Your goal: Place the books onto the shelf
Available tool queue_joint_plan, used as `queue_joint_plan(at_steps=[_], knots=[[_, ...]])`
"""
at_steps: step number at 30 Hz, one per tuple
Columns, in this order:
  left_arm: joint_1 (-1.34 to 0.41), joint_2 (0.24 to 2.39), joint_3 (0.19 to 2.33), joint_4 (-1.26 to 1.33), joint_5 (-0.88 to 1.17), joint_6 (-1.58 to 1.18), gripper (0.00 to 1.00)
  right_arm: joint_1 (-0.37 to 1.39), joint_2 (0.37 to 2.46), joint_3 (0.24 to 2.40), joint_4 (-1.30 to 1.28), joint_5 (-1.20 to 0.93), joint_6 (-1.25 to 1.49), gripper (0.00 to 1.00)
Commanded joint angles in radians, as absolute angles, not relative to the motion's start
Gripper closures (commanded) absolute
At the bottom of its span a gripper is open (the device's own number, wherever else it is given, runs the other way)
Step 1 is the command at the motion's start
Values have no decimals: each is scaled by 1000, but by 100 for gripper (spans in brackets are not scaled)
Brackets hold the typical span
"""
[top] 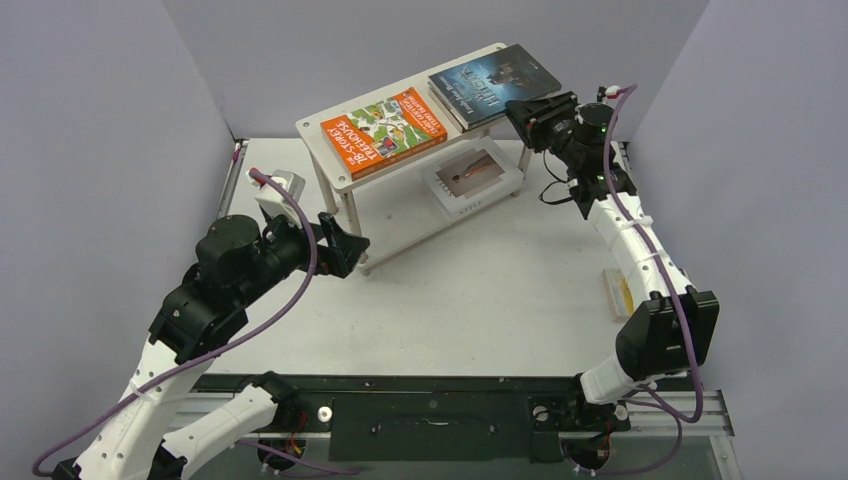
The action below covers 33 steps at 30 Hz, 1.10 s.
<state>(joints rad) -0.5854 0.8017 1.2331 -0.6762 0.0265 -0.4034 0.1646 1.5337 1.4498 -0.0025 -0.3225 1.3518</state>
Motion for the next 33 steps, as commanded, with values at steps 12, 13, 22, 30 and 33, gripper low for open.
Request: queue_joint_plan(at_steps=[12,13,22,30,33], knots=[[-581,810,1243,-616,36,-396,4,173,1377,1391,42,-334,1148,49],[-581,810,1243,-616,36,-395,4,173,1356,1381,38,-311,1135,51],[-581,815,1243,-608,38,-396,4,192,1330,1365,-71,-182,1023,100],[-581,805,1239,-611,21,-395,4,217,1394,1409,-73,-176,1011,100],[-581,801,1238,-616,11,-392,4,227,1412,1424,-70,-179,1008,100]])
